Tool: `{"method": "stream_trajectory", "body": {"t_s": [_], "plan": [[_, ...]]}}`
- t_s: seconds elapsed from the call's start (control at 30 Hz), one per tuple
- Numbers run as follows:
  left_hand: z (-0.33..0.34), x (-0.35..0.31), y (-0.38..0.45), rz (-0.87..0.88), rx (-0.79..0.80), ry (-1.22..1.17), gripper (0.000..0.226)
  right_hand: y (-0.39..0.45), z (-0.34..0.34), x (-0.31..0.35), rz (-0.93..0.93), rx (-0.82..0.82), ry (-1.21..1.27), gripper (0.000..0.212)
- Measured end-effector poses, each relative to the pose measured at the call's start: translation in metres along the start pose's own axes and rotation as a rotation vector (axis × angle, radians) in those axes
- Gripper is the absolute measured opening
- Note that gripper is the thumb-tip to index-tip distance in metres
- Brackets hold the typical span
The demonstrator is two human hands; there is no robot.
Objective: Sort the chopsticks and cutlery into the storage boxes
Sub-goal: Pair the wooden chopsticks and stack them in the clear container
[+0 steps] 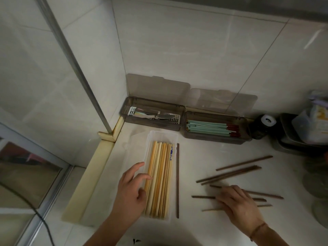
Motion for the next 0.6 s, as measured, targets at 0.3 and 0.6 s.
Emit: {"method": "stream_trajectory", "body": {"t_s": [0.3,0.6], "plan": [[-0.003,0.005,-0.001,0.005,-0.009,-0.070,0.058,-0.013,-0.016,-0.011,0.154,-0.089,0.071,0.025],[0.006,0.003,0.001,-0.009,-0.008,-0.091,0.056,-0.039,-0.024,-0.007,0.215,-0.123,-0.044,0.042]]}}
Point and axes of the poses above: each hand's wrist, its own y-axis towards the middle knuckle, its own z-axis out of the palm, x = y × z, the point moved 8 cm from there along y, towards the middle knuckle, and after that the axes turned 8 degrees about y, right-handed, at the moved point
